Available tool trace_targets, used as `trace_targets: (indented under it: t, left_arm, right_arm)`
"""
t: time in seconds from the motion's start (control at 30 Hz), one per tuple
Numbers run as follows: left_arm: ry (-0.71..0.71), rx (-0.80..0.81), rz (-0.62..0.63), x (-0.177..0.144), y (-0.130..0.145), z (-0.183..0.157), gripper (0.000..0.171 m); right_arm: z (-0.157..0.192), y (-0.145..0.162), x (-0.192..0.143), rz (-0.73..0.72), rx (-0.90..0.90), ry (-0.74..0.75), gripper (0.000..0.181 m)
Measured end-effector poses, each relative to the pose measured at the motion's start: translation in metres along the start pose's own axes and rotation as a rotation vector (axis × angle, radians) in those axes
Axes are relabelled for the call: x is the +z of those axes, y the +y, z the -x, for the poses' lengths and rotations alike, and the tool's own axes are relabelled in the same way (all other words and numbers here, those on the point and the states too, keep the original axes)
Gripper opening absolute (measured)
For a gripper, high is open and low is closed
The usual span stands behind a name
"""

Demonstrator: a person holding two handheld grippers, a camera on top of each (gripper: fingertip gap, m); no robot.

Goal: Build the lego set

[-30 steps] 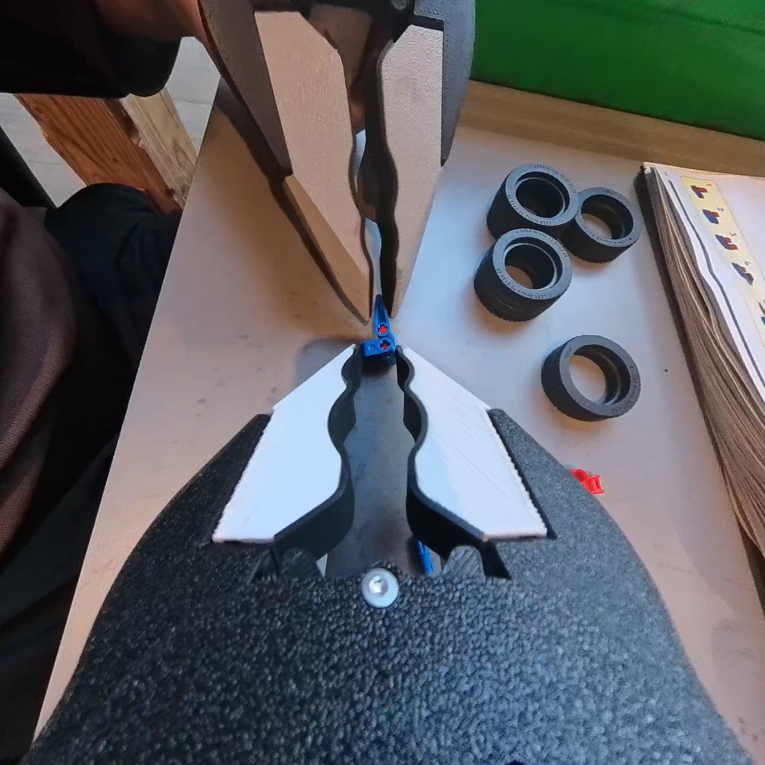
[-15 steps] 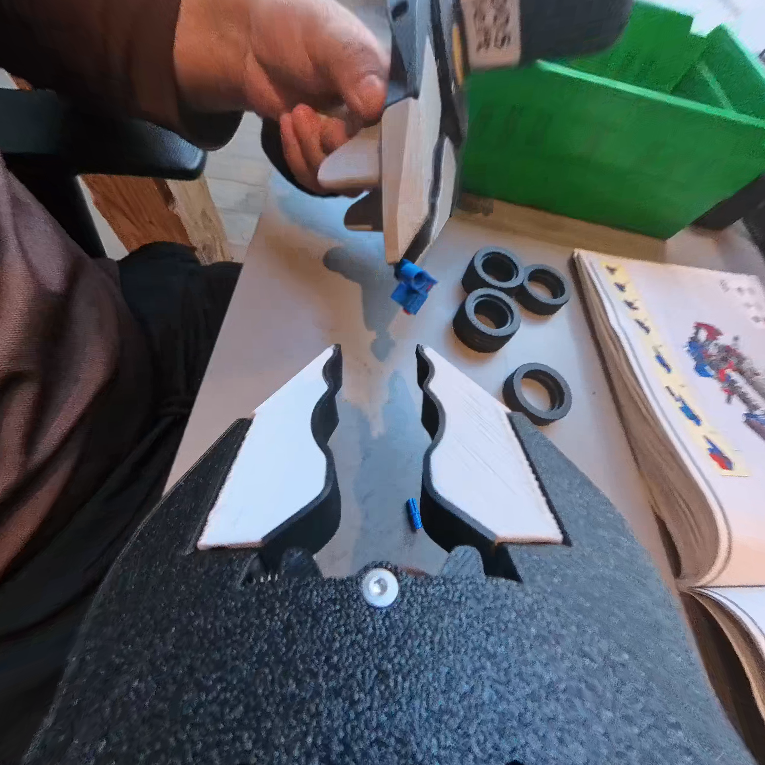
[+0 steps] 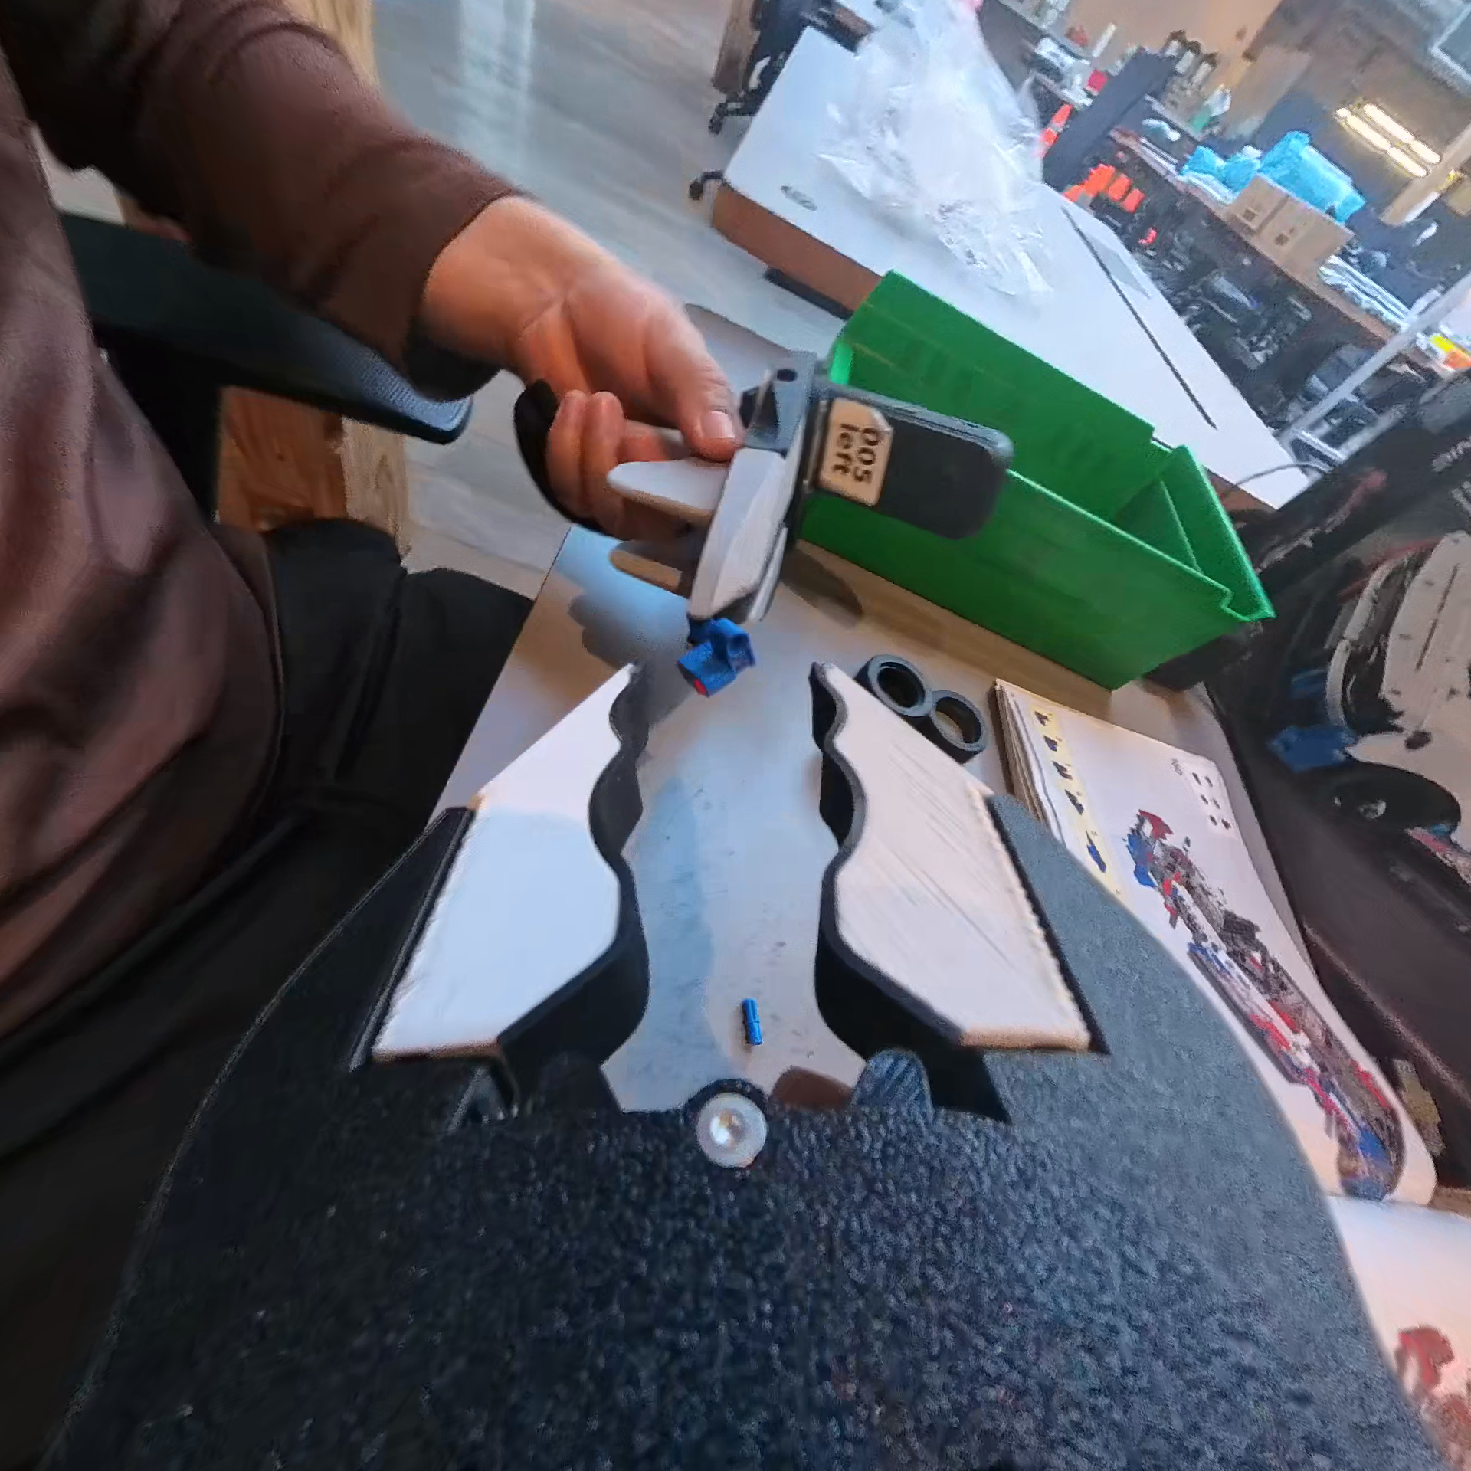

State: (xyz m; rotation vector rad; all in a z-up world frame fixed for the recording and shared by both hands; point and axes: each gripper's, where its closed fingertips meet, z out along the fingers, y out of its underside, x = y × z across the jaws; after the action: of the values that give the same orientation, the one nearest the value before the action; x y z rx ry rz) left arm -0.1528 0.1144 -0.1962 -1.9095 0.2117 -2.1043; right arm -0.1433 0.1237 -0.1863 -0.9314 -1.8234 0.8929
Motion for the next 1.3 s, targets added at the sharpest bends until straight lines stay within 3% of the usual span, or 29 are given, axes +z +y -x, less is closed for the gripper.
trace_targets:
  t: [0.03,0.13,0.3,0.43,0.53,0.7,0.83,1.03,1.3]
  left_arm:
    - [-0.026,-0.001,0.022,0.000,0.002,0.004,0.003]
    - [-0.045,-0.018,0.100,0.000,0.011,0.011,0.003]
    - [-0.113,0.003,0.142,-0.004,0.014,0.027,0.003]
    - [-0.223,0.119,0.095,-0.014,0.005,0.040,0.004]
    - [-0.449,0.353,0.086,-0.026,-0.002,0.059,0.003]
    - [-0.668,0.625,0.141,-0.032,-0.003,0.074,0.000]
    - [-0.725,0.576,0.222,-0.037,0.005,0.094,0.005]
    - [-0.885,0.642,0.193,-0.059,-0.009,0.097,0.013]
    - [-0.982,0.714,0.242,-0.059,-0.016,0.105,0.023]
  right_arm:
    - [0.005,0.002,0.003,0.017,-0.024,-0.017,0.041]
    - [0.019,0.021,0.017,0.112,-0.095,-0.050,0.040]
    - [0.020,0.038,0.030,0.170,-0.152,-0.026,0.012]
    - [0.014,0.048,0.038,0.175,-0.102,0.006,0.011]
    - [0.010,0.057,0.044,0.194,-0.072,0.026,0.000]
    - [0.009,0.076,0.053,0.236,-0.011,0.020,0.000]
    - [0.005,0.099,0.050,0.338,-0.015,0.018,0.000]
    - [-0.016,0.100,0.039,0.301,0.197,0.051,0.001]
    - [-0.002,0.113,0.053,0.373,0.273,-0.015,0.017]
